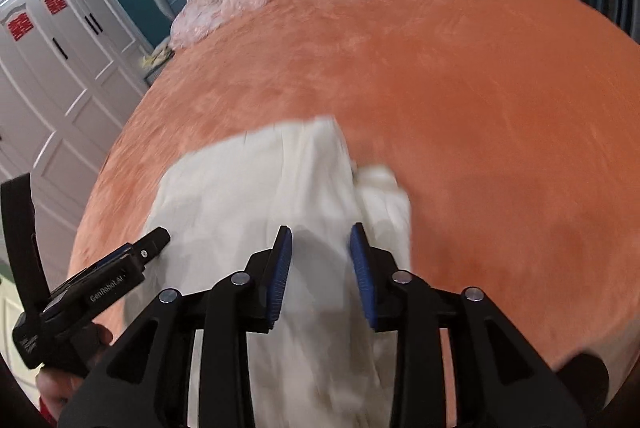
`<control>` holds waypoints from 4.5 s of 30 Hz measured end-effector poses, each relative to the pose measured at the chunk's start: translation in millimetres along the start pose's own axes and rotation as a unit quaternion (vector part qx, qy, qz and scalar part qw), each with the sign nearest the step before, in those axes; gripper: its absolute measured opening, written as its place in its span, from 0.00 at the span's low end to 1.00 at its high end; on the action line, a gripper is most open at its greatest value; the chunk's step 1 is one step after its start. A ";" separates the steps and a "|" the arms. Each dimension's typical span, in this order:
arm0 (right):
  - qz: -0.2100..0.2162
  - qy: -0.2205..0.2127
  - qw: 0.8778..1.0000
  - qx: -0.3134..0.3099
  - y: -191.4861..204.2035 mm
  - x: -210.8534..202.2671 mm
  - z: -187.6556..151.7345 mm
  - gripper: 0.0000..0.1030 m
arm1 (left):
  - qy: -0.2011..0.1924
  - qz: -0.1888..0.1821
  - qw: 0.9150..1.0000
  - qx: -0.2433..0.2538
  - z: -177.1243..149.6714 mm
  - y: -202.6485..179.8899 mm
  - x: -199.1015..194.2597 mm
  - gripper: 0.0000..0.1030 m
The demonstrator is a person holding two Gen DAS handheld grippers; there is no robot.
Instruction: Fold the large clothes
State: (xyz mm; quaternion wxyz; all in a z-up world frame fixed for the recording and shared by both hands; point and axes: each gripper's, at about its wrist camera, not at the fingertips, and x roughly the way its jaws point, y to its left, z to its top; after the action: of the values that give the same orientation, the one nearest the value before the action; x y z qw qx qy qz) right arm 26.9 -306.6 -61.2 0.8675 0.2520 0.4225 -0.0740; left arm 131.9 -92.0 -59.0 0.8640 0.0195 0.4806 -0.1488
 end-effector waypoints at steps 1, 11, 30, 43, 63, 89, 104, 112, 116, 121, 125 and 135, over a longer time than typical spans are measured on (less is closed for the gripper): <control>0.003 0.010 1.000 -0.001 -0.6 -4.1 -5.3 0.24 | 0.004 -0.002 1.000 -0.001 -7.9 1.2 -5.3 0.69; -0.032 0.076 0.996 -0.037 1.7 11.9 -36.6 0.19 | 0.014 0.033 0.999 0.017 -44.3 -4.5 -13.6 0.71; -0.053 0.073 0.994 -0.058 11.4 28.7 -40.6 0.21 | -0.005 0.066 0.997 0.031 -52.9 -10.3 -1.5 0.75; -0.048 0.064 0.995 -0.052 6.6 27.1 -44.2 0.20 | -0.007 0.068 0.997 0.031 -53.3 -10.9 -1.5 0.76; 0.163 0.129 0.963 0.169 -60.2 36.2 -58.7 0.92 | 0.110 -0.197 0.948 -0.222 -66.2 92.8 4.5 0.84; 0.090 -0.089 0.988 -0.083 63.0 -88.2 38.7 0.32 | -0.115 -0.142 0.983 -0.008 37.7 28.0 -136.9 0.62; 0.156 -0.173 0.963 -0.134 131.0 -47.5 138.6 0.32 | -0.253 -0.160 0.954 0.022 140.4 90.0 -138.8 0.62; 0.135 -0.088 0.980 -0.115 132.1 69.2 118.1 0.33 | -0.176 -0.164 0.970 -0.016 131.5 142.9 -20.3 0.63; 0.107 -0.008 0.990 -0.087 114.2 135.2 89.9 0.35 | -0.092 -0.159 0.981 -0.055 108.9 162.5 46.8 0.63; 0.116 0.014 0.992 -0.037 93.0 152.4 58.4 0.56 | -0.073 -0.160 0.983 -0.056 72.7 175.9 62.9 0.69; 0.097 0.024 0.994 -0.038 89.5 128.1 53.7 0.65 | -0.062 -0.149 0.985 -0.051 67.9 183.6 39.6 0.69; 0.011 -0.040 0.991 -0.129 135.9 54.3 96.7 0.18 | -0.109 -0.015 0.994 -0.017 133.6 162.6 -30.4 0.60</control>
State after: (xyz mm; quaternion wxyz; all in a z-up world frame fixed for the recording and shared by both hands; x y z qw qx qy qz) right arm 174.9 -233.2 -2.1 0.9097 0.1395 0.3905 -0.0192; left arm 271.9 46.9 20.4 0.9090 -0.0187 0.3865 -0.1551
